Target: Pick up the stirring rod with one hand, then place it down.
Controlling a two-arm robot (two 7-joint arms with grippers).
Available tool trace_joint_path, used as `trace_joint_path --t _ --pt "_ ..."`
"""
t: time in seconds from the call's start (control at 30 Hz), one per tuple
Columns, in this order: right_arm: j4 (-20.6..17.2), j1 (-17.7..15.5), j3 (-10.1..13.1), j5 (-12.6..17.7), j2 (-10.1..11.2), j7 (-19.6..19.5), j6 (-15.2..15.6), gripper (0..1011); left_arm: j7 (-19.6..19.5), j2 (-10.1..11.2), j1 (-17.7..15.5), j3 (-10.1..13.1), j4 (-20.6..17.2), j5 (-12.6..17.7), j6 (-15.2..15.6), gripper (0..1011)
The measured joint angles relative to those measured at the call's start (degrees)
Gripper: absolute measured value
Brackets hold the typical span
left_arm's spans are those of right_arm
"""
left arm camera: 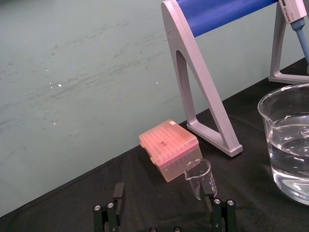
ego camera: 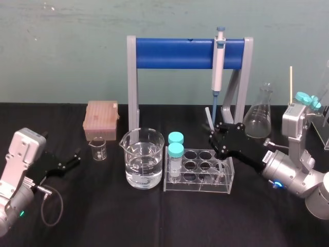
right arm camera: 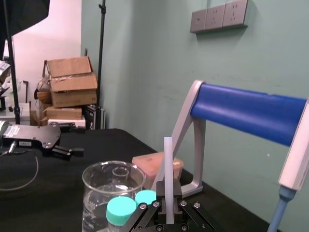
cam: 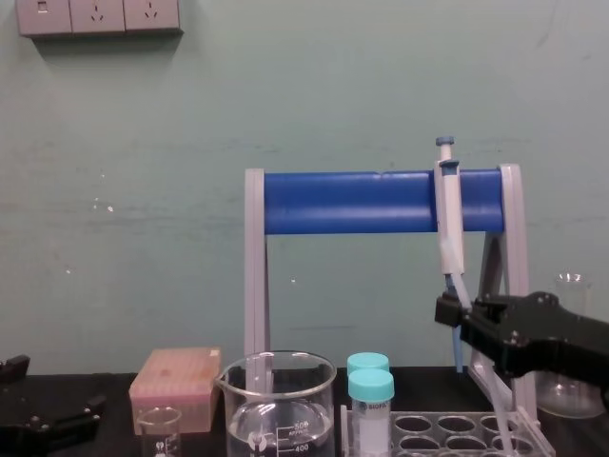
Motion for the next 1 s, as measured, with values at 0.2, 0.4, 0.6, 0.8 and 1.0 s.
trace_joint_path --t 0.2,0.4,0.6,0.8,1.0 --pt "2.88 1.08 -0.45 -0.04 -0.74 0.93 -0.02 71 0.00 0.00 0.00 0.00 0.00 0.00 0.00 1000" --pt "4.98 1.90 -0.68 -0.05 -1.33 1.70 -0.06 71 0.00 0.00 0.00 0.00 0.00 0.00 0.00 1000" --pt "5.59 2.14 -0.69 0.04 -1.53 1.94 0.39 71 0.00 0.00 0.00 0.00 0.00 0.00 0.00 1000" --pt "5.58 2.14 -0.69 0.11 -1.52 1.93 0.40 71 0.00 0.00 0.00 0.00 0.00 0.00 0.00 1000" --pt "5.55 2.14 -0.68 0.16 -1.49 1.92 0.38 71 0.00 0.00 0.00 0.00 0.00 0.00 0.00 1000"
